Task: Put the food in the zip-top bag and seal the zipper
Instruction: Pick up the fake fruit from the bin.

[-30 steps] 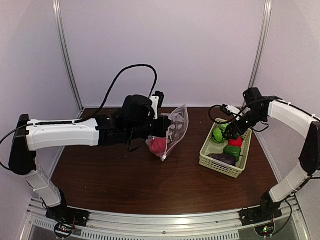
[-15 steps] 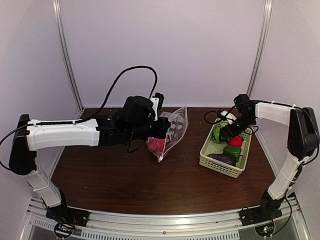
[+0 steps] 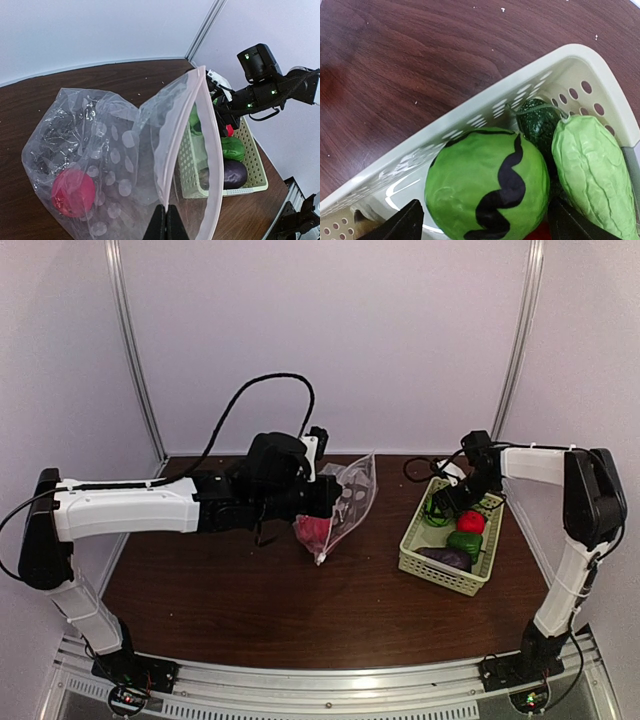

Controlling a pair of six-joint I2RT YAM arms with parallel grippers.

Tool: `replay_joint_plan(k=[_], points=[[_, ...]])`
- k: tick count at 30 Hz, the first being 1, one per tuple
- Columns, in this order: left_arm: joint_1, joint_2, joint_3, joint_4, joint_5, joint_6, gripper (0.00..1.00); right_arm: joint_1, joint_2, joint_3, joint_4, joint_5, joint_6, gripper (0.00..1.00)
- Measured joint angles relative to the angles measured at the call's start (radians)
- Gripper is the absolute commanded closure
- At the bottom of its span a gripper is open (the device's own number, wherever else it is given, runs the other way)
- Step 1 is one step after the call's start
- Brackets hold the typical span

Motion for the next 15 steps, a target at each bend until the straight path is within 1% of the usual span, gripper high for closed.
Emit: replay_joint_plan(k=[2,5,9,12,15], points=[[0.0,0.0,0.0,0.0,0.001,0.0,1.0,0.0,0.008,0.0,0.016,-0.001,0.011,0.2],[0.0,0.0,0.0,-0.001,0.005,-0.001,1.0,0.0,0.009,0.0,0.037,-0.004,0.023,0.33],[0.0,0.0,0.0,-0.003,0.008,-0.003,1.0,0.0,0.006,-0.003,0.053,-0.015,0.039,0.44],[0.0,0.002,0.003,-0.008,0.008,-0.003,1.0,0.0,-0.015,-0.018,0.051,-0.021,0.034,0.48],[0.0,0.009,0.014,-0.021,0.009,-0.003,1.0,0.0,-0.08,-0.039,0.025,-0.026,0.029,0.49]])
